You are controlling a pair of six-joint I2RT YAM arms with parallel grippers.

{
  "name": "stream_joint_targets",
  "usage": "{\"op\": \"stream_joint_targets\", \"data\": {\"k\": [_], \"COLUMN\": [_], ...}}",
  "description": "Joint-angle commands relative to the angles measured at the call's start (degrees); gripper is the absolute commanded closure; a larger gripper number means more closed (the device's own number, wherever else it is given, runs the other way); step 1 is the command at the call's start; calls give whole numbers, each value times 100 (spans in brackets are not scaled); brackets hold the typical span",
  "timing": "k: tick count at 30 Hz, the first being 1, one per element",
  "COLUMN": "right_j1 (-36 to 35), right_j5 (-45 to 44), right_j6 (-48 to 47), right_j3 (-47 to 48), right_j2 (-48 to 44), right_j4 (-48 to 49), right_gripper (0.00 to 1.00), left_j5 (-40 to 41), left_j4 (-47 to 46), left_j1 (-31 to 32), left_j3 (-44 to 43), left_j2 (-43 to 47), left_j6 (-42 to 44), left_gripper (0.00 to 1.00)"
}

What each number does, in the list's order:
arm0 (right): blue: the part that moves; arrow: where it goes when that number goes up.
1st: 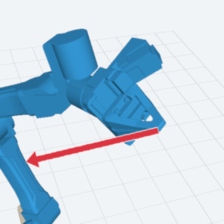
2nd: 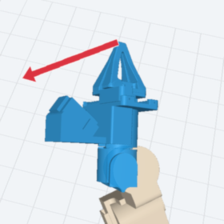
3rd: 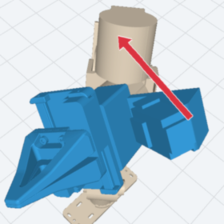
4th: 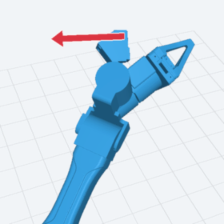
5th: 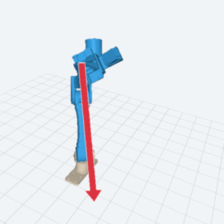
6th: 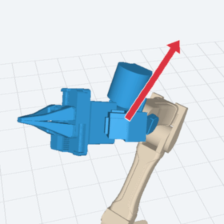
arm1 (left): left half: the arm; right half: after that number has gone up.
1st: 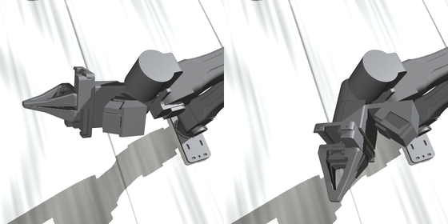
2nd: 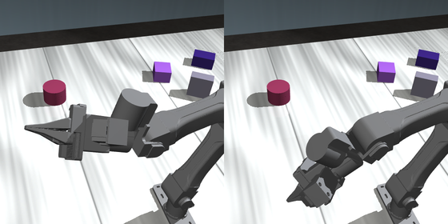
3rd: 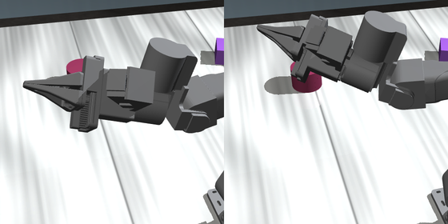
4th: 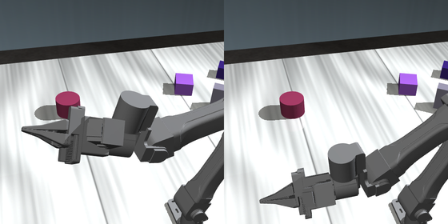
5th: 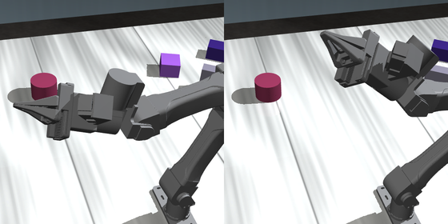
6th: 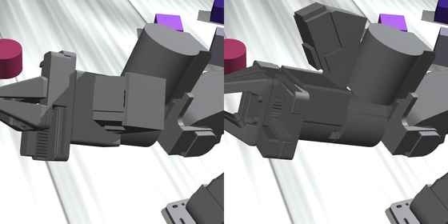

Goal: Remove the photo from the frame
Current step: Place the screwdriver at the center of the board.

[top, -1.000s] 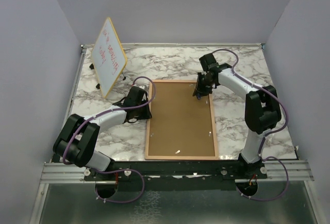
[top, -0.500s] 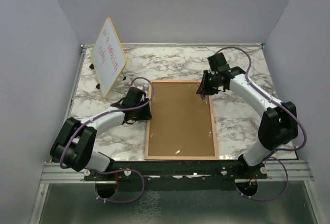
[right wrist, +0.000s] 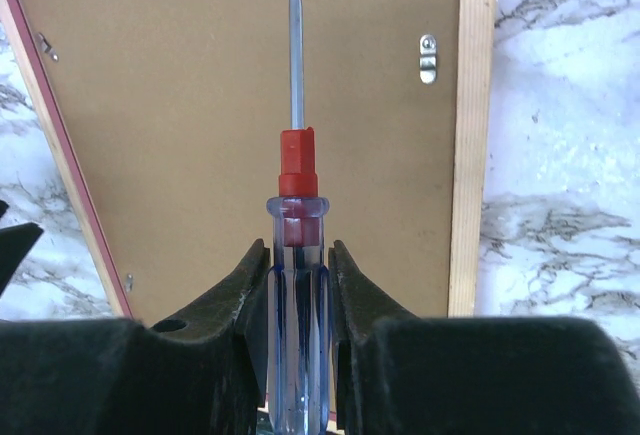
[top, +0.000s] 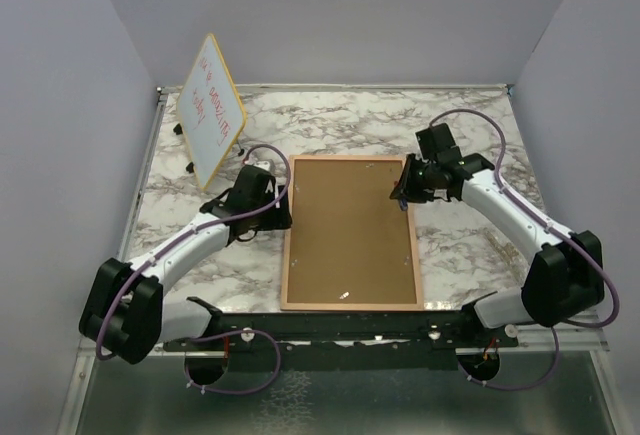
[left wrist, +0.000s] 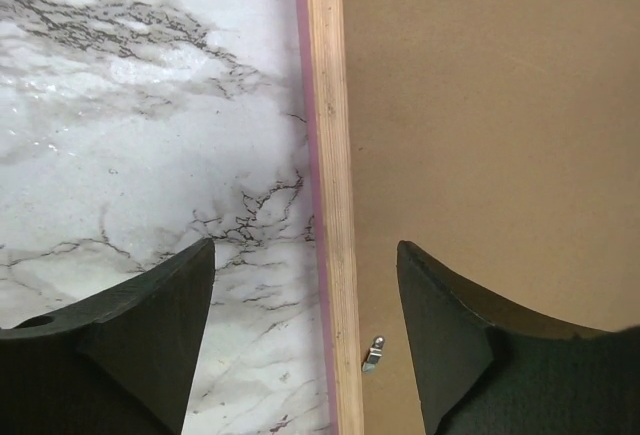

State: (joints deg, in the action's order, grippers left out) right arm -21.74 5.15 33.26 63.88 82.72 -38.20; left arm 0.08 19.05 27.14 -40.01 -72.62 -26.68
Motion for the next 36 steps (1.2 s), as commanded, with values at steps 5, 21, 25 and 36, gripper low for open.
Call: {"op": "stream_joint_targets", "data": {"k": [5, 21, 25, 36], "right_j1": [25, 25, 25, 26], "right_j5": [-601, -1519, -1482, -1964], "right_j6": [227, 494, 342, 108], "right_j3": [-634, -1892, -1868, -1812], "right_j2": [-1022, -2385, -2519, -2701], "right_j4": [118, 197, 146, -85], "right_gripper": [99, 99, 99, 99], "left_j5": [-159, -65, 188, 632], "left_j4": [561, 486, 509, 661], "left_j1": [5, 11, 11, 15], "left_j3": [-21, 90, 111, 129], "left_j2": [806, 1384, 1411, 1379], "left_j6": [358, 413, 399, 289], "left_gripper": [22, 1, 1, 1]}}
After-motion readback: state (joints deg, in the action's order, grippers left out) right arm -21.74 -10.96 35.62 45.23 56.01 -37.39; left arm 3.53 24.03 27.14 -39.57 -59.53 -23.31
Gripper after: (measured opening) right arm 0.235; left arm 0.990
